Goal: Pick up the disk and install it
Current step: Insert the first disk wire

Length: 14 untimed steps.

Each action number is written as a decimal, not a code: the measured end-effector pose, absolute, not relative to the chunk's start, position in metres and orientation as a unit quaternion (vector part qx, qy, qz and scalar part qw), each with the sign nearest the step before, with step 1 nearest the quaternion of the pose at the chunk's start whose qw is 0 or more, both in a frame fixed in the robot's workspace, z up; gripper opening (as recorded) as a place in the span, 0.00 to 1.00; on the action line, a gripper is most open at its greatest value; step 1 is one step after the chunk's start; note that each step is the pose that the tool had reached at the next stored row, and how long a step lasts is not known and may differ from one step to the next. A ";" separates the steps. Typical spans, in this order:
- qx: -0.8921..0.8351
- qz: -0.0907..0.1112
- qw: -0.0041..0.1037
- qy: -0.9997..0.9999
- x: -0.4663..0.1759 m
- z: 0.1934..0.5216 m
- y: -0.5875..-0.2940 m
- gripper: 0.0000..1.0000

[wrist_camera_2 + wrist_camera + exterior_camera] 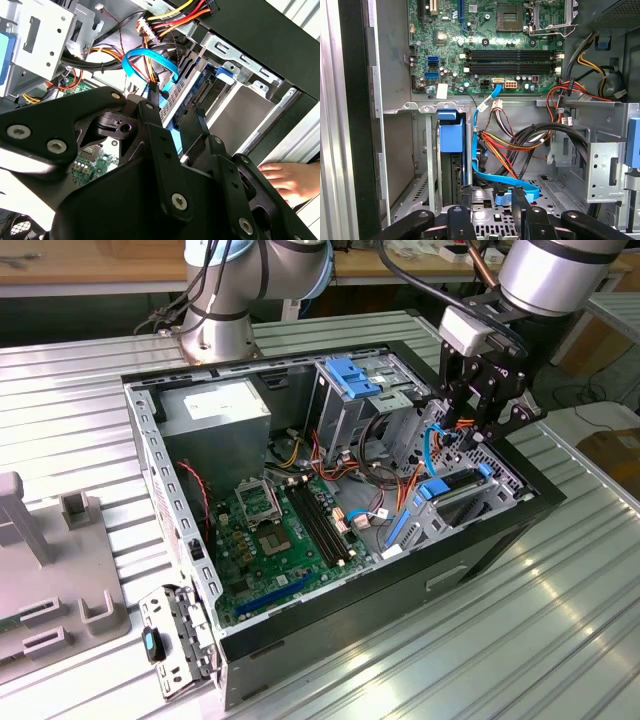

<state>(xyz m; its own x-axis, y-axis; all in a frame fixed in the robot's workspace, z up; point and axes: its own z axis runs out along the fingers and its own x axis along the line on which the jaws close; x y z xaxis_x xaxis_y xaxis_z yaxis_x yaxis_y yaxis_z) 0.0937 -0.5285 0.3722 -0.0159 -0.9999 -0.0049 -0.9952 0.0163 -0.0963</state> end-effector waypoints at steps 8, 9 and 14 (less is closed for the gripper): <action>-0.701 -0.032 0.036 0.712 0.094 0.372 -0.528 0.44; -0.700 -0.028 0.040 0.713 0.094 0.372 -0.529 0.44; -0.683 -0.026 0.042 0.729 0.094 0.369 -0.530 0.44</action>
<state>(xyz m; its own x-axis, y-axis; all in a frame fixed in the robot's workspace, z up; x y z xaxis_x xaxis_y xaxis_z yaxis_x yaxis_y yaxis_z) 0.0938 -0.5296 0.3690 -0.0641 -0.9976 -0.0252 -0.9932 0.0663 -0.0956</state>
